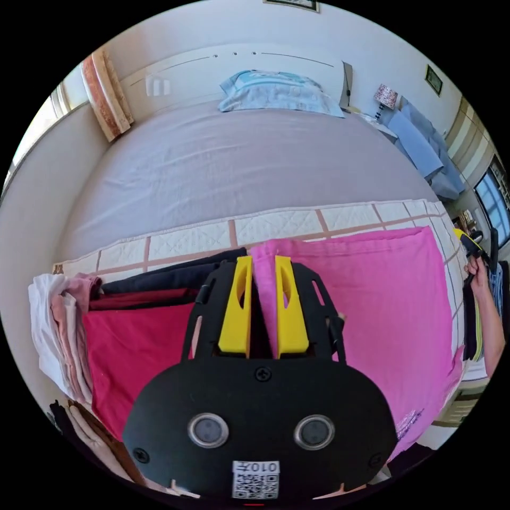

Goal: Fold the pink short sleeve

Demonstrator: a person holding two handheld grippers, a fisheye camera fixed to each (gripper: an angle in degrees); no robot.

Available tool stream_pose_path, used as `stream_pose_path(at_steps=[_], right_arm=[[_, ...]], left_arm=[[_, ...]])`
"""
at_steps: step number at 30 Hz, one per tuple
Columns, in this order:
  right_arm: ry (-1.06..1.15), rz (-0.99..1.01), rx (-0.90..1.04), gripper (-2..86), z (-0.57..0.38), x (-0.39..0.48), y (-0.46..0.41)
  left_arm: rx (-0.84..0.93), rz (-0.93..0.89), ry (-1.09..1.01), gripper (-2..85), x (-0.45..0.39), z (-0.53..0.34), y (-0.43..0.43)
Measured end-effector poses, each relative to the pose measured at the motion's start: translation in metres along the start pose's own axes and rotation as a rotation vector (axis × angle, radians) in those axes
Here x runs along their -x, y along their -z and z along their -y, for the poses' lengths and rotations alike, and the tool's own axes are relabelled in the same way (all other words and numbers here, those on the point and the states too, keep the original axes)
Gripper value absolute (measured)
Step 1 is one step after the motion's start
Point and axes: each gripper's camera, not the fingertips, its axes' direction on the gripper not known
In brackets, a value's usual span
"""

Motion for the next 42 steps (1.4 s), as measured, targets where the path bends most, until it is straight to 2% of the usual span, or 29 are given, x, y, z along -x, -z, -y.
stream_pose_path(at_steps=[2, 5, 8, 13, 17, 18, 20, 21, 23, 25, 27, 28, 30, 34, 38, 42], right_arm=[[0.066, -0.001, -0.018, 7.8, -0.025, 0.026, 0.021], [0.138, 0.096, 0.098, 7.4, -0.078, 0.074, 0.027], [0.168, 0.155, 0.246, 7.1, -0.132, 0.122, 0.007], [0.16, 0.031, 0.432, 5.1, -0.167, 0.158, -0.068], [0.047, 0.072, 0.465, 5.0, -0.144, 0.165, -0.072], [0.049, 0.026, 0.391, 4.8, -0.139, 0.181, -0.058], [0.103, -0.049, 0.269, 5.4, -0.135, 0.219, -0.036], [0.172, -0.061, 0.198, 6.5, -0.136, 0.251, -0.028], [0.329, 0.035, 0.13, 8.1, -0.143, 0.307, -0.032], [0.555, 0.293, 0.257, 8.5, -0.154, 0.384, -0.071], [0.683, 0.39, 0.441, 8.0, -0.163, 0.444, -0.111], [0.777, 0.404, 0.508, 8.3, -0.168, 0.486, -0.134], [0.934, 0.402, 0.505, 9.1, -0.174, 0.547, -0.159], [1.276, 0.319, 0.543, 10.2, -0.18, 0.661, -0.214], [1.448, 0.328, 0.688, 9.8, -0.186, 0.713, -0.261], [1.561, 0.351, 0.855, 8.9, -0.201, 0.74, -0.302]], left_arm=[[-0.092, 0.01, -0.014, 2.1, -0.005, -0.033, 0.036], [-0.186, -0.154, -0.108, 1.4, -0.03, -0.111, 0.084], [-0.081, -0.25, -0.186, 1.0, -0.068, -0.193, 0.085], [0.125, -0.216, -0.267, 0.9, -0.097, -0.272, 0.038], [-0.024, -0.3, -0.087, 2.0, -0.066, -0.299, 0.061], [-0.123, -0.312, -0.043, 2.4, -0.058, -0.317, 0.085], [-0.186, -0.263, 0.023, 3.2, -0.046, -0.353, 0.12], [-0.185, -0.205, 0.067, 3.7, -0.038, -0.385, 0.142], [-0.17, -0.117, 0.159, 4.5, -0.018, -0.441, 0.171], [-0.126, -0.058, 0.274, 5.0, 0.009, -0.503, 0.195], [-0.055, -0.033, 0.435, 5.5, 0.051, -0.587, 0.217], [-0.033, -0.042, 0.48, 5.6, 0.062, -0.607, 0.22], [0.022, -0.132, 0.654, 6.0, 0.1, -0.675, 0.221], [0.039, -0.225, 0.769, 6.3, 0.124, -0.726, 0.209], [0.029, -0.389, 0.868, 5.8, 0.129, -0.753, 0.183], [-0.009, -0.458, 0.889, 4.4, 0.127, -0.764, 0.168]])
